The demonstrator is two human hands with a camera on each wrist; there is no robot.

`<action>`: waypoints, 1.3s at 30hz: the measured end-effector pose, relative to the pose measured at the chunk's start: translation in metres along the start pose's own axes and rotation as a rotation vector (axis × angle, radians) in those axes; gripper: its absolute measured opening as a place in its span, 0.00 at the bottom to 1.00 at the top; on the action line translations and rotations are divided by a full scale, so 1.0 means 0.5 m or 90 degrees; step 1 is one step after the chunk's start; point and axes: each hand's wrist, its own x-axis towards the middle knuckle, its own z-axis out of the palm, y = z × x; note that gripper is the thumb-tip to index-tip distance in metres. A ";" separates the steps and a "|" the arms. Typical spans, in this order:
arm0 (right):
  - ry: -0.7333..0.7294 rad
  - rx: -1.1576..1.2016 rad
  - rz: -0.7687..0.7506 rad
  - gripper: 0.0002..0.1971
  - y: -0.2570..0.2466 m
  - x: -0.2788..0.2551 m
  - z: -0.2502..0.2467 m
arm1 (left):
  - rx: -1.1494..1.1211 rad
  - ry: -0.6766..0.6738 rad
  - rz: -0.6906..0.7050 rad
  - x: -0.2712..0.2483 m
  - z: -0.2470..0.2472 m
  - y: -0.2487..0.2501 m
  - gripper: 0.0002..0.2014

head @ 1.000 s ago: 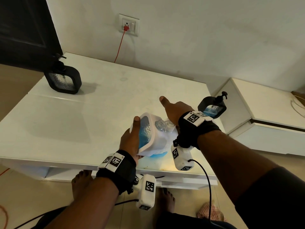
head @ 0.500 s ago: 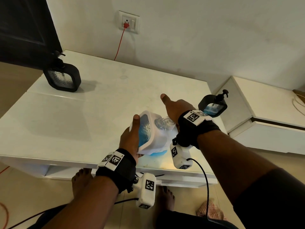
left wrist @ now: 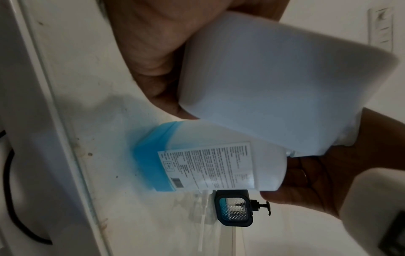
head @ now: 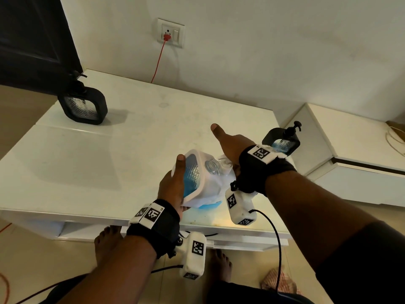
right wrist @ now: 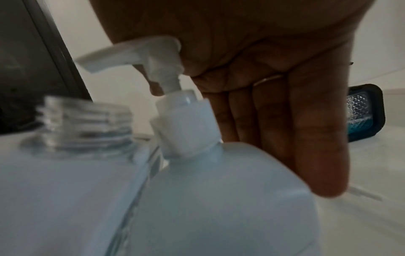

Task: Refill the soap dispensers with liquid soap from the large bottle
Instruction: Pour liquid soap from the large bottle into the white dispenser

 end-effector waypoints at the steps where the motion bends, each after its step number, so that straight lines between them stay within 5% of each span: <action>1: -0.019 0.022 0.005 0.40 -0.001 -0.002 -0.004 | -0.001 0.000 -0.003 0.000 0.000 0.001 0.40; 22: 0.087 -0.060 -0.005 0.35 0.015 0.006 0.014 | -0.025 -0.006 0.007 0.002 0.000 -0.007 0.44; 32: -0.016 0.015 0.011 0.40 0.005 0.011 -0.006 | -0.015 -0.007 0.001 -0.004 0.003 0.000 0.45; 39: 0.038 -0.032 -0.001 0.33 0.003 0.015 0.004 | 0.001 0.006 0.009 -0.003 0.001 0.001 0.49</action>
